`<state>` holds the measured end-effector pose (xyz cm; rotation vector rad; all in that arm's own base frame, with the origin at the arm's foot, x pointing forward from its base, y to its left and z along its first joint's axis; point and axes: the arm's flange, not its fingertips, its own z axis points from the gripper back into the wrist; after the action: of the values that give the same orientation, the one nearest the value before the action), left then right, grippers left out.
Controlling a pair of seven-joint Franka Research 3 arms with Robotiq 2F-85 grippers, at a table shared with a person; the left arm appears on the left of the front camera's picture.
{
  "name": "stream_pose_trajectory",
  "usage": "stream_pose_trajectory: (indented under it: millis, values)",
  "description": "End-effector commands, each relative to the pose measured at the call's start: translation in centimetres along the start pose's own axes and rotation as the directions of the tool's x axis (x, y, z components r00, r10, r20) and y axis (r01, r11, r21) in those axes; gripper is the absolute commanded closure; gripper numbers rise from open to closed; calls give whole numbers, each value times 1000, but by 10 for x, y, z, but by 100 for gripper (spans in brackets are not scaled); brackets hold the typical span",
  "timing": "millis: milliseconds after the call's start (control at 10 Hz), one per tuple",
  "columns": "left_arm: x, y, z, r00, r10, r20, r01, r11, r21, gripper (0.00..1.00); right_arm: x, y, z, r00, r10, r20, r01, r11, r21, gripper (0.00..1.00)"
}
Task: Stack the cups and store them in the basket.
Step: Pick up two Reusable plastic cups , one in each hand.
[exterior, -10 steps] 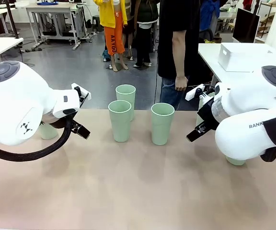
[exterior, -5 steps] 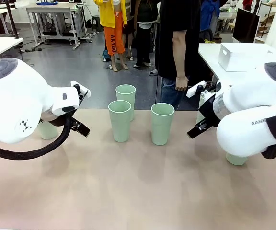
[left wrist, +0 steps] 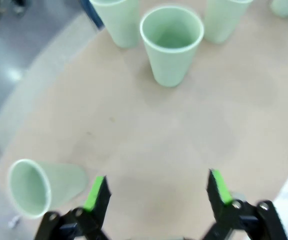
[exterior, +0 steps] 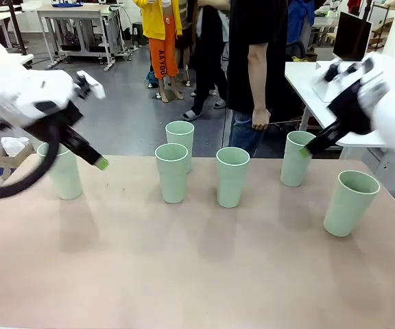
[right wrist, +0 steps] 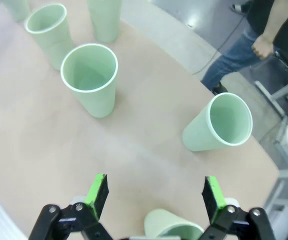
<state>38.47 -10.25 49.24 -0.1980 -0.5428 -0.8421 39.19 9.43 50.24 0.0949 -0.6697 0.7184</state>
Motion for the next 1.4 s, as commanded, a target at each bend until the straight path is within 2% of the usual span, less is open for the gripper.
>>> stream_pose_trajectory:
  millis: [0,300,500,600,800,1100,1300]
  values:
    - [-10,45,44,992,-124,5,124,986,-107,0,-10,-52,45,992,101,69,-110,984,143,0]
    - [-45,94,93,964,-250,86,262,946,-190,0,-51,-127,83,960,222,171,-258,938,230,0]
    - [-70,111,107,927,-356,115,372,910,-184,0,-87,-162,90,929,279,241,-337,909,246,0]
    - [-84,117,112,909,-396,133,415,893,-176,0,-104,-179,93,923,264,280,-339,902,267,0]
    - [-111,131,115,897,-396,196,429,887,-172,0,-137,-205,96,923,198,330,-299,909,290,0]
    - [-146,156,95,891,-334,306,402,895,-193,0,-170,-216,92,914,177,364,-293,910,292,0]
    - [-163,159,100,881,-309,358,390,903,-180,0,-171,-214,94,896,183,405,-313,907,282,0]
